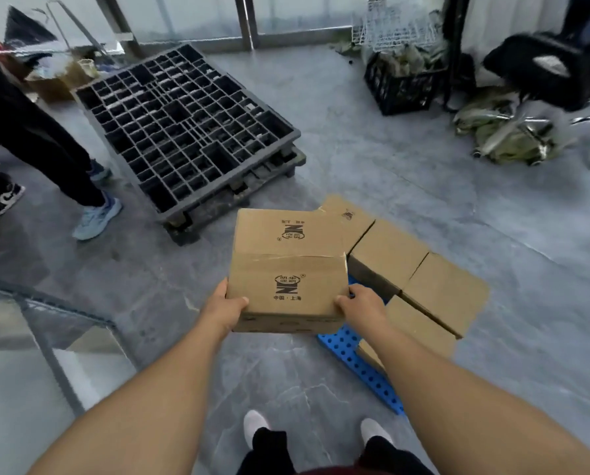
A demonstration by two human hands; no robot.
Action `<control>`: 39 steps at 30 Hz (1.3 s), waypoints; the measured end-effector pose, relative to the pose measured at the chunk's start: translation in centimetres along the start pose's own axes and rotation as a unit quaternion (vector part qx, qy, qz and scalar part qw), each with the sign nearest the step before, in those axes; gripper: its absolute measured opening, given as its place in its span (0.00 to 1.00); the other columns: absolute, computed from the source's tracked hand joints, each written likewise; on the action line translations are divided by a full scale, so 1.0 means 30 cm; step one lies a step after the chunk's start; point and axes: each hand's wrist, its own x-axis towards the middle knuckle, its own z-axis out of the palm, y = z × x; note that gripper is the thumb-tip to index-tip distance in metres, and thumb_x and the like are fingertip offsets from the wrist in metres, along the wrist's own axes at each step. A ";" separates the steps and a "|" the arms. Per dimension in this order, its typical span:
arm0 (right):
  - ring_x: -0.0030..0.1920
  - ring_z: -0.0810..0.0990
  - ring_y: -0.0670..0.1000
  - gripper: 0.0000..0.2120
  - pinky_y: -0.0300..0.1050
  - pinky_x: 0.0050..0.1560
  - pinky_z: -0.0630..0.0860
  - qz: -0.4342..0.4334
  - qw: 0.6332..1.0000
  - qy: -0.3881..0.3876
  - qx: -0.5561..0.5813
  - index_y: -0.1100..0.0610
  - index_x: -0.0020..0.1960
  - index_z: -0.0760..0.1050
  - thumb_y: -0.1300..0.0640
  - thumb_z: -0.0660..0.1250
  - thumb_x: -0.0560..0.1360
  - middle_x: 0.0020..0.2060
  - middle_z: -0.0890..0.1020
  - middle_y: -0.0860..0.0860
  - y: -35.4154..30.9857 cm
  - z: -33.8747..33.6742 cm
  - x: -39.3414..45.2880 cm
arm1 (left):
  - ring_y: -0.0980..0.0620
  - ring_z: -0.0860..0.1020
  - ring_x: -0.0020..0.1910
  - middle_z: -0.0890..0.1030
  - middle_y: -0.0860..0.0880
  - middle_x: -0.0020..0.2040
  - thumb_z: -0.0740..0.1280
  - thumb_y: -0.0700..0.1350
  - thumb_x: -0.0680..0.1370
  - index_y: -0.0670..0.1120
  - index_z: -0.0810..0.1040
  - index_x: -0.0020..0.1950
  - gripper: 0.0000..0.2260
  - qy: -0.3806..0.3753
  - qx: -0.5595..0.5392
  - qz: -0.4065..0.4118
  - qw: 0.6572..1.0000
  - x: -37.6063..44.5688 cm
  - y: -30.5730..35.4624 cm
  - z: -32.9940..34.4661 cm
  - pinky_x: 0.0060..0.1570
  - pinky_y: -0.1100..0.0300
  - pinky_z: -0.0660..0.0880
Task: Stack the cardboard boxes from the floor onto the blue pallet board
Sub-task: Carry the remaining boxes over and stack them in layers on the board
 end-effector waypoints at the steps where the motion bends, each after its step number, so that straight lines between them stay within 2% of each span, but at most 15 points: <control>1: 0.45 0.76 0.53 0.09 0.46 0.41 0.70 0.014 1.000 0.014 0.008 0.59 0.52 0.75 0.54 0.61 0.77 0.48 0.78 0.54 -0.009 0.012 -0.001 | 0.47 0.72 0.58 0.75 0.46 0.63 0.62 0.37 0.78 0.46 0.66 0.71 0.21 -0.017 0.011 0.007 1.000 0.032 0.012 -0.013 0.58 0.57 0.67; 4: 0.44 0.74 0.52 0.09 0.46 0.40 0.68 0.053 0.996 0.062 0.025 0.60 0.51 0.74 0.55 0.61 0.76 0.46 0.77 0.54 -0.022 0.041 0.002 | 0.47 0.72 0.59 0.74 0.47 0.62 0.62 0.39 0.78 0.48 0.65 0.71 0.22 -0.058 0.053 0.029 0.997 0.121 0.040 -0.019 0.59 0.55 0.68; 8: 0.45 0.75 0.54 0.07 0.45 0.41 0.69 0.109 0.987 0.102 0.062 0.59 0.50 0.73 0.56 0.61 0.76 0.43 0.76 0.52 0.007 0.066 0.011 | 0.50 0.71 0.54 0.75 0.48 0.59 0.62 0.38 0.77 0.49 0.66 0.70 0.22 -0.107 0.082 0.045 0.990 0.211 0.051 0.032 0.55 0.57 0.68; 10: 0.44 0.74 0.53 0.07 0.44 0.41 0.69 0.134 0.980 0.118 0.083 0.58 0.52 0.72 0.56 0.61 0.76 0.43 0.75 0.51 0.036 0.077 0.026 | 0.49 0.72 0.54 0.75 0.46 0.60 0.62 0.38 0.77 0.48 0.66 0.70 0.21 -0.126 0.097 0.045 0.986 0.245 0.059 0.068 0.56 0.56 0.69; 14: 0.42 0.72 0.52 0.08 0.43 0.40 0.67 0.167 0.973 0.126 0.101 0.58 0.54 0.71 0.56 0.61 0.76 0.44 0.75 0.51 0.097 0.086 0.091 | 0.50 0.71 0.54 0.74 0.45 0.63 0.62 0.37 0.78 0.47 0.65 0.71 0.22 -0.146 0.136 0.049 0.979 0.328 0.093 0.155 0.57 0.56 0.68; 19: 0.40 0.72 0.52 0.04 0.43 0.38 0.65 0.206 0.963 0.134 0.110 0.55 0.49 0.69 0.56 0.61 0.75 0.41 0.73 0.50 0.185 0.117 0.224 | 0.50 0.70 0.56 0.73 0.46 0.64 0.62 0.38 0.77 0.48 0.63 0.72 0.24 -0.169 0.172 0.062 0.969 0.488 0.086 0.289 0.58 0.56 0.66; 22: 0.39 0.72 0.51 0.03 0.44 0.38 0.67 0.219 0.958 0.141 0.121 0.55 0.47 0.68 0.56 0.61 0.76 0.40 0.74 0.50 0.254 0.173 0.327 | 0.51 0.70 0.55 0.73 0.46 0.63 0.62 0.37 0.77 0.48 0.63 0.72 0.24 -0.182 0.175 0.068 0.965 0.611 0.024 0.376 0.57 0.57 0.66; 27: 0.41 0.73 0.52 0.07 0.44 0.40 0.68 0.229 0.951 0.167 0.121 0.58 0.52 0.71 0.55 0.59 0.77 0.40 0.74 0.51 0.401 0.315 0.518 | 0.51 0.70 0.55 0.73 0.49 0.62 0.62 0.39 0.77 0.49 0.64 0.71 0.23 -0.203 0.205 0.076 0.955 0.842 -0.135 0.518 0.57 0.55 0.67; 30: 0.40 0.74 0.53 0.08 0.44 0.37 0.66 0.240 0.949 0.169 0.112 0.58 0.48 0.71 0.54 0.57 0.78 0.38 0.74 0.51 0.513 0.401 0.634 | 0.50 0.70 0.57 0.72 0.47 0.64 0.62 0.39 0.78 0.49 0.63 0.72 0.23 -0.220 0.220 0.082 0.947 0.978 -0.238 0.612 0.59 0.54 0.68; 33: 0.37 0.74 0.50 0.09 0.43 0.34 0.66 0.249 0.949 0.169 0.094 0.56 0.45 0.71 0.53 0.56 0.78 0.38 0.75 0.51 0.639 0.466 0.765 | 0.51 0.70 0.54 0.73 0.48 0.63 0.62 0.40 0.78 0.49 0.65 0.71 0.21 -0.247 0.224 0.095 0.938 1.118 -0.343 0.719 0.55 0.56 0.68; 37: 0.46 0.78 0.54 0.10 0.48 0.45 0.75 0.257 0.949 0.174 0.060 0.57 0.51 0.75 0.52 0.59 0.77 0.45 0.79 0.53 0.788 0.538 0.916 | 0.48 0.72 0.58 0.74 0.48 0.63 0.63 0.41 0.77 0.49 0.65 0.70 0.21 -0.275 0.229 0.116 0.927 1.282 -0.488 0.836 0.57 0.54 0.70; 39: 0.46 0.78 0.55 0.11 0.48 0.46 0.76 0.261 0.949 0.173 0.041 0.58 0.51 0.76 0.52 0.60 0.77 0.46 0.79 0.54 0.846 0.571 0.971 | 0.46 0.73 0.60 0.74 0.47 0.63 0.64 0.41 0.77 0.48 0.66 0.70 0.21 -0.289 0.221 0.128 0.923 1.347 -0.547 0.881 0.60 0.51 0.71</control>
